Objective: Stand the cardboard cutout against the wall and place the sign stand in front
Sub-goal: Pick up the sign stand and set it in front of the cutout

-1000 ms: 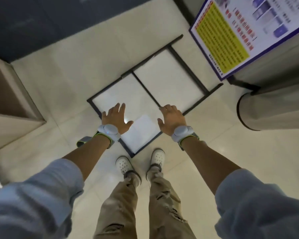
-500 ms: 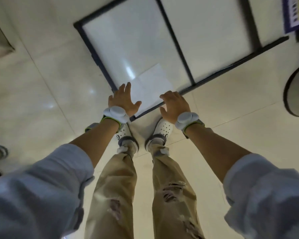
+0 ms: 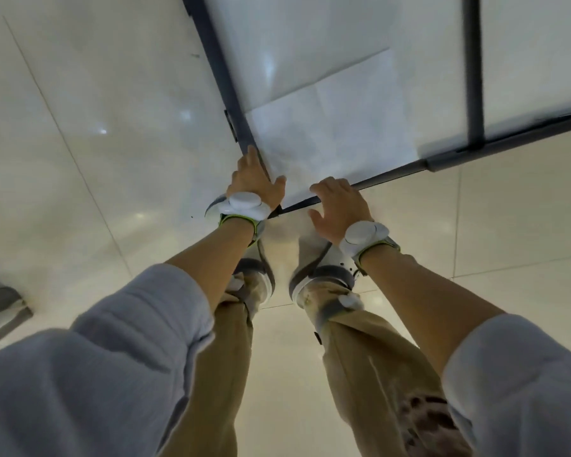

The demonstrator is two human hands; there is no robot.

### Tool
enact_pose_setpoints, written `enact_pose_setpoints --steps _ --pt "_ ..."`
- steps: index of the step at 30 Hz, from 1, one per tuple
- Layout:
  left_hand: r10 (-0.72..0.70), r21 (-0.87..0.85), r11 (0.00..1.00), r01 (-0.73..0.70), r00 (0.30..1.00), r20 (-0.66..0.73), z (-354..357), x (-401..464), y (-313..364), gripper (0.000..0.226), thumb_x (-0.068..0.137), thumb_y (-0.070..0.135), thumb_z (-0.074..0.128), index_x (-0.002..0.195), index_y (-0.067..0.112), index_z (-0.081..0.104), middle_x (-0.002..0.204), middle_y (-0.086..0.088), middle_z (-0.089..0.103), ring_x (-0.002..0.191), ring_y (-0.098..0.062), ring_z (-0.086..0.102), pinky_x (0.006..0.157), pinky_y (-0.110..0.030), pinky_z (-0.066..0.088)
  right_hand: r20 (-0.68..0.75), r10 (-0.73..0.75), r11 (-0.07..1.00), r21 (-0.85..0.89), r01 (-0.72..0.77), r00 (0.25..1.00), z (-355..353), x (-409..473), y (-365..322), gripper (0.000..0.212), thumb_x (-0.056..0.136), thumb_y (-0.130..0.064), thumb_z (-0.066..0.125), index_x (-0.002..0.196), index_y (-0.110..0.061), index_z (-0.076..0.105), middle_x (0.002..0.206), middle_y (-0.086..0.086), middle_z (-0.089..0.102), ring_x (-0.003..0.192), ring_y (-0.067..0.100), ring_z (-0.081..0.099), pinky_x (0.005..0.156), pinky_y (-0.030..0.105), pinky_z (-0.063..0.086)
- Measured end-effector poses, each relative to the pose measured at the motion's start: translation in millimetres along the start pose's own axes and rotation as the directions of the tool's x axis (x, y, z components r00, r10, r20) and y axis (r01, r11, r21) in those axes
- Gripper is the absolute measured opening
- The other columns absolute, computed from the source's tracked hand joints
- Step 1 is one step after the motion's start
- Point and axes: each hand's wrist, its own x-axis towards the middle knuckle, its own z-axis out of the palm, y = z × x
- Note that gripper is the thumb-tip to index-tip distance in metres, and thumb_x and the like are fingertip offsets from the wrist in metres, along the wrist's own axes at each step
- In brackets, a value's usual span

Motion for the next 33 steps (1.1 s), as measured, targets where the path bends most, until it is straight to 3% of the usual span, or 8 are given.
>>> enact_pose_setpoints --steps 5,8,12,17,25,27,30,33 --pt "-0.08 -0.115 0.991 0.072 0.994 -0.07 20.7 27.9 -18.4 0.086 0.087 0.037 0.057 0.151 0.008 0.007 0.15 -0.017 0.032 0.134 -0.036 0.039 0.107 -0.046 0.039 -0.006 0.001 1.0 0.002 -0.001 1.0 35.7 26.2 11.0 0.042 0.085 -0.021 0.059 0.123 -0.006 0.05 0.126 0.015 0.054 0.119 0.035 0.045 0.098 0.045 0.04" --pt "-0.114 -0.186 0.978 0.097 0.99 -0.085 28.6 44.8 -28.6 0.077 0.088 0.035 0.057 0.146 0.003 0.019 0.146 -0.016 0.036 0.131 -0.035 0.041 0.107 -0.042 0.039 0.009 -0.05 0.997 -0.061 0.05 0.999 55.7 37.9 16.8 0.038 0.084 -0.02 0.06 0.119 -0.005 0.053 0.122 0.016 0.056 0.116 0.036 0.048 0.096 0.044 0.04" --pt "-0.122 -0.27 0.959 0.081 0.982 -0.141 36.1 61.5 -34.7 0.048 0.085 0.03 0.059 0.121 0.002 0.044 0.124 -0.015 0.05 0.106 -0.032 0.054 0.093 -0.041 0.048 0.032 -0.087 0.989 -0.117 0.091 0.996 72.9 47.3 24.8 0.035 0.083 -0.019 0.061 0.114 -0.004 0.057 0.12 0.017 0.057 0.115 0.036 0.049 0.098 0.044 0.039" --pt "-0.159 -0.408 0.91 0.077 0.972 -0.171 46.0 69.2 -34.9 0.027 0.085 0.024 0.058 0.102 0.011 0.044 0.103 -0.005 0.047 0.072 -0.012 0.047 0.065 -0.021 0.04 -0.04 -0.12 0.975 -0.195 0.11 0.992 85.5 57.7 27.2 0.024 0.075 -0.013 0.068 0.096 -0.004 0.062 0.105 0.019 0.06 0.103 0.039 0.055 0.086 0.045 0.046" --pt "-0.304 -0.544 0.82 0.181 0.942 -0.145 36.6 65.5 -25.9 0.039 0.083 0.016 0.063 0.115 -0.002 0.052 0.115 -0.019 0.063 0.101 -0.032 0.061 0.08 -0.034 0.05 0.041 -0.153 0.924 -0.349 0.157 0.987 79.6 59.9 19.9 0.024 0.071 -0.007 0.071 0.093 -0.003 0.061 0.099 0.018 0.061 0.095 0.038 0.058 0.072 0.044 0.049" --pt "-0.303 -0.545 0.816 0.193 0.945 -0.119 30.9 58.2 -24.8 0.04 0.082 0.019 0.063 0.117 0.0 0.053 0.114 -0.017 0.063 0.097 -0.031 0.062 0.077 -0.032 0.05 0.041 -0.168 0.906 -0.388 0.171 0.985 73.2 52.5 17.5 0.026 0.07 -0.007 0.072 0.093 -0.004 0.06 0.1 0.017 0.061 0.094 0.037 0.058 0.071 0.043 0.05" --pt "-0.292 -0.558 0.803 0.211 0.955 -0.06 22.1 46.8 -22.0 0.036 0.082 0.022 0.06 0.111 0.001 0.057 0.097 -0.012 0.06 0.078 -0.025 0.056 0.06 -0.025 0.044 0.043 -0.181 0.887 -0.425 0.182 0.982 66.5 42.0 13.3 0.031 0.059 -0.006 0.078 0.085 -0.006 0.061 0.09 0.015 0.063 0.083 0.035 0.061 0.063 0.039 0.052" --pt "-0.335 -0.615 0.749 0.245 0.942 -0.033 9.1 26.4 -12.9 0.032 0.079 0.02 0.061 0.106 0.004 0.054 0.103 -0.017 0.062 0.08 -0.027 0.055 0.071 -0.037 0.053 0.04 -0.197 0.871 -0.452 0.194 0.98 52.7 25.0 5.0 0.035 0.052 -0.008 0.081 0.082 -0.007 0.062 0.086 0.013 0.064 0.078 0.033 0.062 0.061 0.036 0.052"
